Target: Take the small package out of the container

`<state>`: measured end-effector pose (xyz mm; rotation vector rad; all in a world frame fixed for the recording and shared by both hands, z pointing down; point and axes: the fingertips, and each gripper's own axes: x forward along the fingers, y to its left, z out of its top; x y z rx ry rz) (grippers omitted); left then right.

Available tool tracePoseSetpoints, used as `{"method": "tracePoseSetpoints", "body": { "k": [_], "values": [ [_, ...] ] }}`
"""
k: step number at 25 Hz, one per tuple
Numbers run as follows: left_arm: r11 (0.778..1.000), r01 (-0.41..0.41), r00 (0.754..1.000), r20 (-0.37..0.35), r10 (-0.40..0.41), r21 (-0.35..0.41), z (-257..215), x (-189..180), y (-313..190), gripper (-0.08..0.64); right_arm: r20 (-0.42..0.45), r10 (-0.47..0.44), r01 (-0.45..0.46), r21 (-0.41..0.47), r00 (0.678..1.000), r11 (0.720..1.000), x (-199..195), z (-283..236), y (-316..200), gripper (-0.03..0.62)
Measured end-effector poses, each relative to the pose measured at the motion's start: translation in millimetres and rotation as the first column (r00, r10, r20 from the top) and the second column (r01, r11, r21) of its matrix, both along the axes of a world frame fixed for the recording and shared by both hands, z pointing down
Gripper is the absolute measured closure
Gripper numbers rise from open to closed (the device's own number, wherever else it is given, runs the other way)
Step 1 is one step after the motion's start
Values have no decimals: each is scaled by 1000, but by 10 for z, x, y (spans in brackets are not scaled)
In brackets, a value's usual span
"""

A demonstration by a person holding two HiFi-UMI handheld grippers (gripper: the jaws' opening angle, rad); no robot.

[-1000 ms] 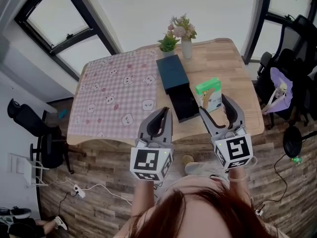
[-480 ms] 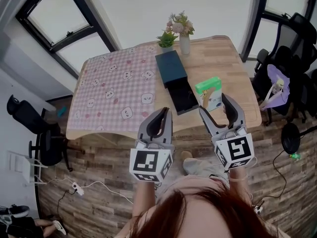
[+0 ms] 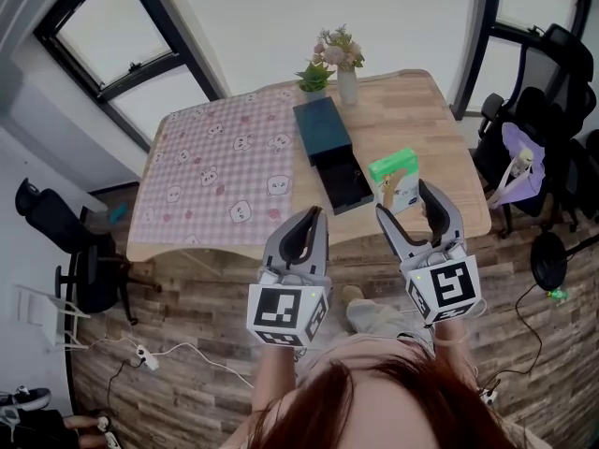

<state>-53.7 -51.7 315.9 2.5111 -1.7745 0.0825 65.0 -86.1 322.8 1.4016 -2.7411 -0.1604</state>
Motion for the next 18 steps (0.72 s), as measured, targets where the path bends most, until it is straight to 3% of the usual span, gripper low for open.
{"method": "tracePoseSetpoints", "body": {
  "k": [18],
  "values": [
    [1000,-10,999,34,9,10,-45,94,431,543,20,23,-24,32,1000,999,129,-100,358,285]
  ]
}}
